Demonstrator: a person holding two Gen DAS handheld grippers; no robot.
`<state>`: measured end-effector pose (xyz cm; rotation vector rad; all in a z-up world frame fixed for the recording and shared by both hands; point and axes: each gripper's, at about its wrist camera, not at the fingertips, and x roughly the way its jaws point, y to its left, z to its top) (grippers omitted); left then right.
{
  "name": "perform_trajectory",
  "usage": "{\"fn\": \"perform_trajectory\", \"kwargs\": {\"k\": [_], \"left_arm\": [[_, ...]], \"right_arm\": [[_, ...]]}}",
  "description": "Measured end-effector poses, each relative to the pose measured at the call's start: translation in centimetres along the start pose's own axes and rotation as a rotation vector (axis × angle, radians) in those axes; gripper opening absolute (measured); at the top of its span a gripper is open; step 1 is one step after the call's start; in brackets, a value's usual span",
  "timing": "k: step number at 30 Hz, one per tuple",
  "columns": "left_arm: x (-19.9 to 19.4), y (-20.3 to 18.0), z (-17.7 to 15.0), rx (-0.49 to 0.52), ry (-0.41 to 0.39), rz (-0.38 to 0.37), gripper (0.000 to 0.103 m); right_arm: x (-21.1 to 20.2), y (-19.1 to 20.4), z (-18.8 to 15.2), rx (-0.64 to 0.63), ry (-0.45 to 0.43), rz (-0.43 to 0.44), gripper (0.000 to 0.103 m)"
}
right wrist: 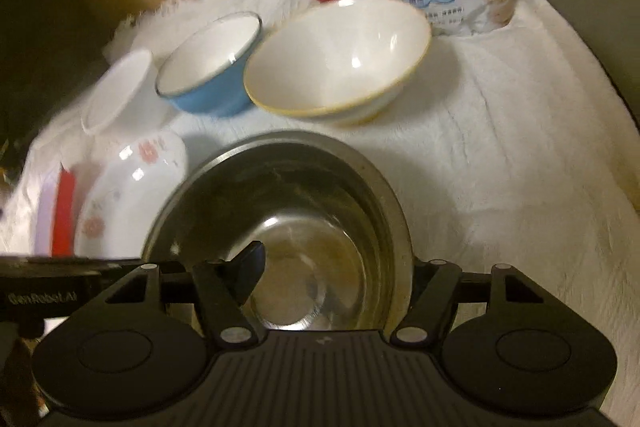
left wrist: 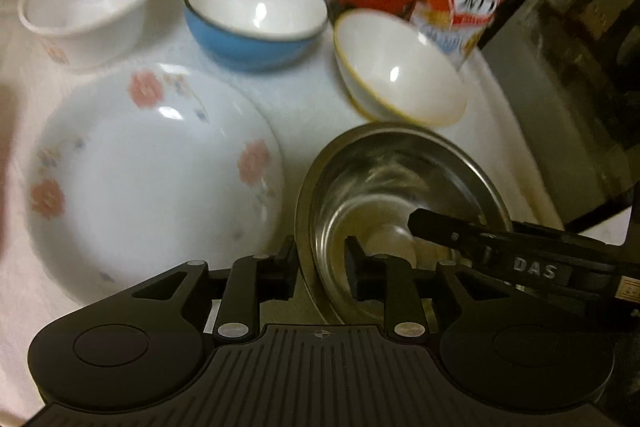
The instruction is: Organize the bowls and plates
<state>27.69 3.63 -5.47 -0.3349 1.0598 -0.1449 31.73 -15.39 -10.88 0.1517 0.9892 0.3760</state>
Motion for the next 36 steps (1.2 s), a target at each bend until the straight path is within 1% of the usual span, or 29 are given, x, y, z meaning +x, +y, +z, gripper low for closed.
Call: {"fn": "perform_trajectory", "kwargs": {"k": [1, 3, 4, 7, 9, 11, 15, 17, 21, 23, 25, 29, 30, 31, 33, 34, 35, 36], "left_arm": [[-0.8, 0.5, 0.1, -0.002, -0.023, -0.003, 0.028], [-2.3, 1.8, 0.3, -0.023, -0.062, 0.014, 0.031], [-3.1, 2.7, 0.4, -0.038, -0.082, 0.024, 0.031], [-4.9, 6.2, 0.5, -0.107, -0.119, 0.05, 0.031], [-5.5, 8.4, 0.7, -0.139, -0.137, 0.075, 0.03], [-5.5, 10.2, 1.1, -0.167, -0.145, 0.103, 0.03], [-5.1, 12.1, 1.2, -0.187, -0.161, 0.162, 0.029], [-5.0, 12.5, 1.2, -0.178, -0.169, 0.202, 0.029], [-5.2, 12.5, 1.2, -0.107, -0.189, 0.294, 0.027], [-5.2, 12.6, 1.3, -0.098, -0.183, 0.319, 0.031], [-5.4, 13.1, 1.2, -0.101, -0.18, 0.318, 0.034], [-4.9, 13.7, 1.1, -0.113, -0.16, 0.298, 0.036], [-4.6, 13.8, 1.1, -0.117, -0.152, 0.292, 0.036], [-4.3, 13.9, 1.2, -0.123, -0.139, 0.288, 0.036], [-3.5, 14.2, 1.4, -0.138, -0.113, 0.279, 0.036], [-3.1, 14.4, 1.6, -0.146, -0.1, 0.273, 0.035], [-2.6, 14.5, 1.8, -0.157, -0.085, 0.261, 0.032], [-2.1, 14.7, 1.9, -0.172, -0.07, 0.246, 0.031]], "right_arm": [[-0.5, 0.7, 0.2, -0.006, -0.017, 0.015, 0.072], [-1.1, 2.5, 0.8, -0.05, -0.04, 0.05, 0.076], [-1.2, 3.6, 1.1, -0.072, -0.046, 0.065, 0.076], [-0.2, 7.2, 2.1, -0.132, -0.053, 0.106, 0.076], [1.4, 9.4, 2.9, -0.162, -0.035, 0.139, 0.076], [3.3, 11.1, 3.5, -0.173, 0.0, 0.165, 0.076], [6.6, 14.0, 4.1, -0.185, 0.069, 0.196, 0.076], [7.6, 15.0, 4.0, -0.205, 0.091, 0.188, 0.076], [8.8, 15.9, 3.6, -0.26, 0.11, 0.155, 0.076], [9.0, 16.3, 3.5, -0.297, 0.095, 0.117, 0.076], [8.5, 16.5, 3.4, -0.337, 0.06, 0.083, 0.076], [6.8, 16.3, 3.2, -0.399, -0.061, 0.001, 0.08], [6.7, 16.1, 3.2, -0.399, -0.074, -0.013, 0.08], [6.9, 15.7, 3.3, -0.389, -0.072, -0.022, 0.08], [7.7, 15.0, 3.6, -0.348, -0.038, -0.037, 0.08], [8.2, 14.5, 3.6, -0.32, -0.021, -0.038, 0.08], [8.8, 14.1, 3.5, -0.294, -0.001, -0.031, 0.08], [9.4, 13.7, 3.4, -0.267, 0.026, -0.019, 0.08]]}}
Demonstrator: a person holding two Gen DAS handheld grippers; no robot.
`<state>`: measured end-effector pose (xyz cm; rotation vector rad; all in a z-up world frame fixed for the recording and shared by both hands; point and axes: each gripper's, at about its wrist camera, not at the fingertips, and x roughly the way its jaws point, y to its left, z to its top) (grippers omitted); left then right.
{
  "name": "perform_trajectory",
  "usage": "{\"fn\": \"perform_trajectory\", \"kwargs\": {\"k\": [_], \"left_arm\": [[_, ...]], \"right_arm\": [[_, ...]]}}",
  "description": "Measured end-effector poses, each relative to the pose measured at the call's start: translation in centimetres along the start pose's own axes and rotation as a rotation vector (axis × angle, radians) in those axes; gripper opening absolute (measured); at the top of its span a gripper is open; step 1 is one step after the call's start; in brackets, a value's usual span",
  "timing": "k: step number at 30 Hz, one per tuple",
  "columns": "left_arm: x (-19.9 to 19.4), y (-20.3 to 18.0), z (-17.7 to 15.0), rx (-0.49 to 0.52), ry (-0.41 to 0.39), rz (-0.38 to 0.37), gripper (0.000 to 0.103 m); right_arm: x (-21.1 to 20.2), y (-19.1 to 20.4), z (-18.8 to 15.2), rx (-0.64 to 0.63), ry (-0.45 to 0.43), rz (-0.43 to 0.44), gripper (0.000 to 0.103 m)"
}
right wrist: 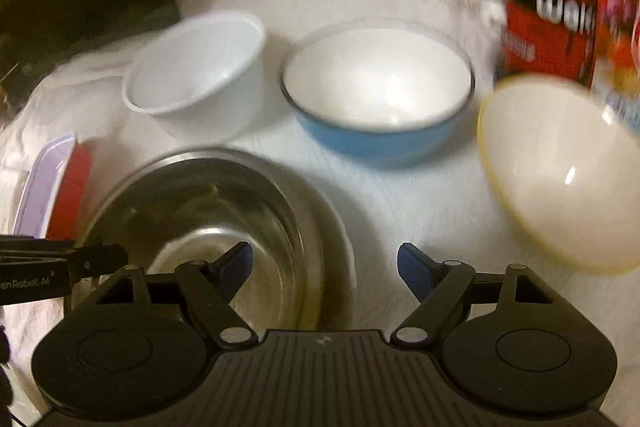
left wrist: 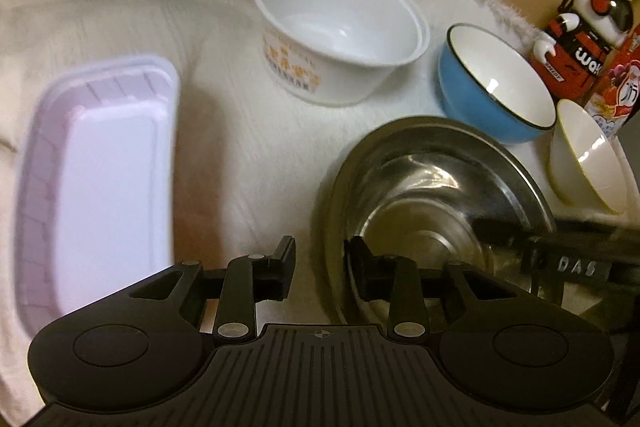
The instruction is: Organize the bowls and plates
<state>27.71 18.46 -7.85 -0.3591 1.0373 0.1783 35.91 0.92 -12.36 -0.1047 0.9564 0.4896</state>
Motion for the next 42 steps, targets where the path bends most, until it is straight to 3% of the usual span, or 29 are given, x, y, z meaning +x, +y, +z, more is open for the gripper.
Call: {"fn": "perform_trajectory", "kwargs": {"k": [2, 3, 7, 10, 21, 28, 34, 39, 42], "left_arm": [[1.1, 0.3, 0.3, -0.044, 0.054, -0.049, 0.032], [1.4, 0.4, 0.4, -0.068, 0.075, -0.061, 0.033], [1.3, 0.1, 0.4, -0.071, 0.08, -0.073, 0.039], [1.1, -0.3, 0.0, -0.074, 0.109, -0.106, 0.046], [1.4, -3.5, -0.2, 0.039, 0.092, -0.172, 0.047], [2.2, -5.0, 0.1, 0.124, 0.069, -0.129, 0.047], [0.5, -3.8, -0.4, 0.083, 0.027, -0.162, 0.046], [-1.6, -3.1, -0.7, 0.045, -0.036, -0.167, 0.046], [-2.3, -2.9, -0.9, 0.039, -0.05, -0.17, 0.045]], "right_arm": [[1.2, -0.9, -0.3, 0.073, 0.061, 0.067, 0.084], [1.0, -1.1, -0.5, 0.095, 0.041, 0.096, 0.084], [0.6, -0.6, -0.6, 0.115, 0.082, 0.224, 0.087], [0.2, -0.4, -0.9, 0.127, 0.091, 0.215, 0.087], [-2.7, -2.9, -2.9, 0.216, 0.098, 0.195, 0.087], [-3.5, -3.7, -4.7, 0.202, 0.099, 0.179, 0.087], [-3.4, -3.3, -5.1, 0.182, 0.097, 0.152, 0.089], [-2.6, -2.9, -4.5, 0.183, 0.107, 0.166, 0.102], [-2.5, -2.9, -4.4, 0.212, 0.112, 0.164, 0.103]]}}
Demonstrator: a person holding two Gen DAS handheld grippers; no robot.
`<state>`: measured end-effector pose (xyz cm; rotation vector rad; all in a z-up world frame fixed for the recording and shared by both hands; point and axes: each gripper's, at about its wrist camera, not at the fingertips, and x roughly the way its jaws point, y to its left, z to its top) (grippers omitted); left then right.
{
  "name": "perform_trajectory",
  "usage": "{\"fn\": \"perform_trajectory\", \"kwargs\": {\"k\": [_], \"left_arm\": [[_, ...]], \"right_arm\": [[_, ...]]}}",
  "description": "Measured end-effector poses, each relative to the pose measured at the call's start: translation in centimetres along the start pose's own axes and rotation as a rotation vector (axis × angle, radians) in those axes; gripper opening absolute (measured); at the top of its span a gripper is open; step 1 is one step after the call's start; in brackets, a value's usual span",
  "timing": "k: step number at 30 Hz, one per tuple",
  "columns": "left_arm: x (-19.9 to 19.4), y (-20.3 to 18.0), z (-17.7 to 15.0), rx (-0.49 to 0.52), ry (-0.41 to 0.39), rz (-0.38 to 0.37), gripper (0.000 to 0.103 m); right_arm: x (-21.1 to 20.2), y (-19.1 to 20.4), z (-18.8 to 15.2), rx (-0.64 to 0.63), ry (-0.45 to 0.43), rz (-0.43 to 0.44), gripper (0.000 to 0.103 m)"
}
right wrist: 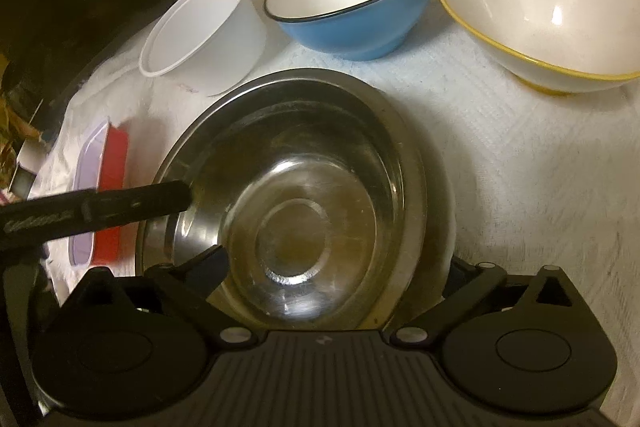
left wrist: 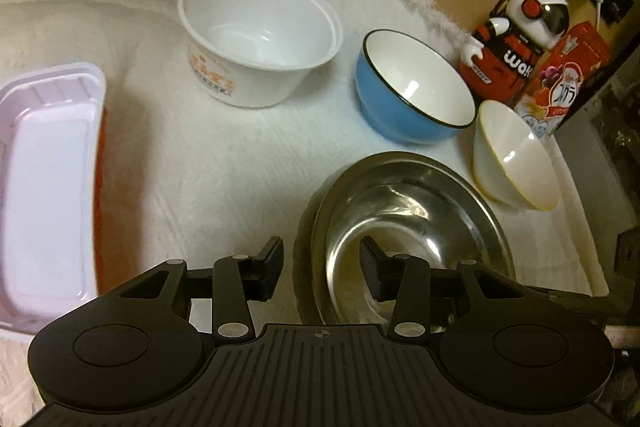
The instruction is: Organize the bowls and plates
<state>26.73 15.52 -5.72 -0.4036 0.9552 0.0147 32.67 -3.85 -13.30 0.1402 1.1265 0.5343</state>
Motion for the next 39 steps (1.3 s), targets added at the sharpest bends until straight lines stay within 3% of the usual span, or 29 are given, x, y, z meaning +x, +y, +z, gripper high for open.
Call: {"fn": "perform_trajectory", "kwargs": {"k": [5, 8, 13, 17, 22, 28, 34, 39], "left_arm": [[0.2, 0.2, -0.2, 0.005, 0.015, -0.003, 0.045], [1.1, 0.7, -0.6, 0.001, 0.045, 0.018, 0.045], [2.0, 1.0, -1.0, 0.008, 0.093, -0.049, 0.038], [2.3, 0.7, -0.5, 0.057, 0.107, -0.05, 0.039], [2.7, 1.5, 0.9, 0.081, 0.097, -0.049, 0.04], [3.0, 2.5, 1.7, 0.091, 0.099, -0.077, 0.039], [0.7, 0.9, 2.5, 0.139, -0.042, -0.031, 0.039], [-1.2, -1.9, 3.2, 0.168, -0.109, -0.031, 0.04]], "right_arm": [[0.1, -0.7, 0.8, 0.098, 0.017, 0.01, 0.103], [0.4, -0.1, 1.1, 0.052, 0.041, -0.005, 0.103], [0.3, 2.1, -0.7, -0.053, -0.034, -0.146, 0.09], [0.3, 3.2, -1.5, -0.108, -0.051, -0.24, 0.079], [0.1, 3.4, -0.5, -0.005, -0.046, -0.244, 0.078], [0.8, 4.6, -0.6, -0.011, -0.046, -0.278, 0.076], [-1.3, 4.9, -1.1, -0.051, -0.146, -0.351, 0.076], [-4.6, 2.9, -0.4, -0.094, -0.256, -0.411, 0.078]]}}
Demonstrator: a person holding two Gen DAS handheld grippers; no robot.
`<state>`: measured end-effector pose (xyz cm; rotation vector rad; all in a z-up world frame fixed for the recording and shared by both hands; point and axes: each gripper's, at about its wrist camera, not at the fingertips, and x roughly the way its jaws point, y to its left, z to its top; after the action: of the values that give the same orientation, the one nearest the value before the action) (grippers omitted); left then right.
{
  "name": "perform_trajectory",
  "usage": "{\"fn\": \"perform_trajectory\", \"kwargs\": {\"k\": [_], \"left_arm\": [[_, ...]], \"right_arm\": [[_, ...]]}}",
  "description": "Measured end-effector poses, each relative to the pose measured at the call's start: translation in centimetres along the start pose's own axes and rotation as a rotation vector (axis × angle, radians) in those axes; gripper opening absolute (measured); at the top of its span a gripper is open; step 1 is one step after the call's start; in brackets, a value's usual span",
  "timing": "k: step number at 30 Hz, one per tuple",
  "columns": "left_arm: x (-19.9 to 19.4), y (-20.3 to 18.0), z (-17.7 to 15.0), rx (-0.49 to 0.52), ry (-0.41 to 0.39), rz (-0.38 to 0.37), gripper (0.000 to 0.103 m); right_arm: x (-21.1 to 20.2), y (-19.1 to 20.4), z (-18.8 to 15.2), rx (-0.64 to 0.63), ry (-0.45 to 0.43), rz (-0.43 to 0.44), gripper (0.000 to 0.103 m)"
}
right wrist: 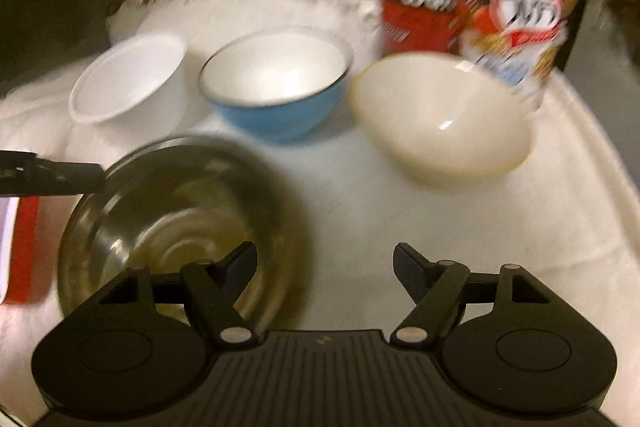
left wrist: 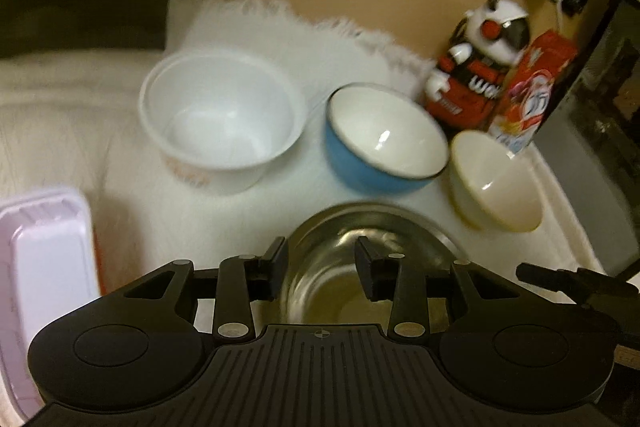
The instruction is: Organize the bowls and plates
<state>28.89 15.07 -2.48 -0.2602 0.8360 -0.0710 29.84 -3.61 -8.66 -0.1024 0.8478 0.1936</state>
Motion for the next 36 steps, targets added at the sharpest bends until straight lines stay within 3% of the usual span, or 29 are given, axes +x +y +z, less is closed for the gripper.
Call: {"fn": "perform_trajectory", "kwargs": {"k": [3, 6, 10, 12, 16, 22, 24, 28, 31, 36], "left_arm": [[-0.3, -2.4, 0.7, -0.02, -0.034, -0.004, 0.04], [0.6, -4.9, 1.2, -0.069, -0.044, -0.121, 0.04], [4.3, -8.6, 1.6, -0.129, 0.044, -0.203, 0.04], [6.7, -10.4, 1.9, -0.139, 0.075, -0.176, 0.04], [11.5, -12.6, 2.7, -0.178, 0.111, -0.052, 0.04], [16.0, -13.8, 4.0, -0.183, 0.122, 0.047, 0.04], [16.8, -14.0, 4.2, -0.176, 0.135, 0.046, 0.033], [17.3, -14.4, 4.3, -0.153, 0.157, 0.045, 0.033], [16.5, -13.7, 3.7, -0.185, 0.204, -0.001, 0.033], [13.4, -14.9, 1.2, -0.098, 0.221, -0.007, 0.033]], "right_arm": [[-0.7, -2.1, 1.0, -0.025, -0.042, 0.028, 0.078], [-2.4, -4.3, 1.9, -0.081, -0.129, -0.002, 0.079], [-3.5, -8.7, 2.9, -0.119, -0.211, -0.005, 0.085], [-3.0, -11.1, 3.6, -0.107, -0.184, 0.01, 0.085], [0.0, -15.8, 5.2, -0.02, -0.126, 0.052, 0.08], [6.5, -19.7, 7.9, 0.18, -0.027, 0.181, 0.055], [8.8, -19.8, 8.3, 0.21, 0.023, 0.213, 0.045], [12.4, -19.0, 8.6, 0.222, 0.144, 0.309, 0.023], [11.6, -17.9, 8.0, 0.186, 0.151, 0.292, 0.024], [8.7, -17.8, 5.4, 0.193, 0.179, 0.312, 0.024]]}}
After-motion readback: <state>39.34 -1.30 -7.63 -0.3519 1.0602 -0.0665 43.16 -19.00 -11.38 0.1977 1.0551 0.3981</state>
